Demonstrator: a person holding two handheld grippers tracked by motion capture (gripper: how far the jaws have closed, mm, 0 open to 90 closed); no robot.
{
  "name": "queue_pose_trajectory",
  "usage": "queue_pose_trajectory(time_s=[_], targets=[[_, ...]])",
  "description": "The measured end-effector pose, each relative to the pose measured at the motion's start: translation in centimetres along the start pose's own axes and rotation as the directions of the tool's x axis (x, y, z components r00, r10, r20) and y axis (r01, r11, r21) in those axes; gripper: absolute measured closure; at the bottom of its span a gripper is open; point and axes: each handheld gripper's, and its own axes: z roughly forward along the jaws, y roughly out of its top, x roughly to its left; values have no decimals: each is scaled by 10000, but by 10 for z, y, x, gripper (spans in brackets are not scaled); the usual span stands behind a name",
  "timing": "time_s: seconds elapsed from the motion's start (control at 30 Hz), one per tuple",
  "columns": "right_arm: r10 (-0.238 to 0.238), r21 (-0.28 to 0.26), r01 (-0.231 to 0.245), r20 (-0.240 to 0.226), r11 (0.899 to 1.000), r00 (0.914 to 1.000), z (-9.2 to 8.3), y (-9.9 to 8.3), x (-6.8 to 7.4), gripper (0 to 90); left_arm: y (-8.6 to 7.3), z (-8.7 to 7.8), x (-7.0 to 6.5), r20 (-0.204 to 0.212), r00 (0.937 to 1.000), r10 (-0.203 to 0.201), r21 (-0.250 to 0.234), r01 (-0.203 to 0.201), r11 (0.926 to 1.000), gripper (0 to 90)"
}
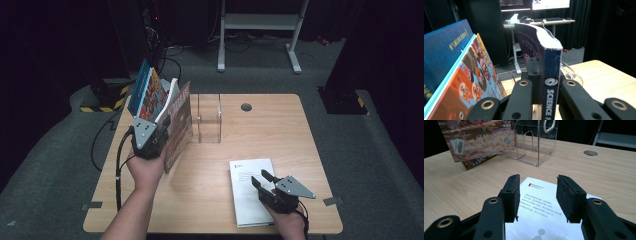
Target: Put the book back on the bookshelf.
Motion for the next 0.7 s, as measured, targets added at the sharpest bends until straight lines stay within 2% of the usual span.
queue_pose_trajectory(time_s=[0.1,0.27,0.7], targets=[[16,18,-16,5,10000,10000,0,0,0,536,3,8,-1,-148,9998,101,13,-100,9999,842],[38,1,-38,-28,10000,10000,-1,0,0,538,6,24,-1,-431,9991,33,65,-30,10000,841],[80,-37,-81,-58,10000,10000,-2,0,-2,541,3,57,5,-722,9973,-139,152,150,9998,841]])
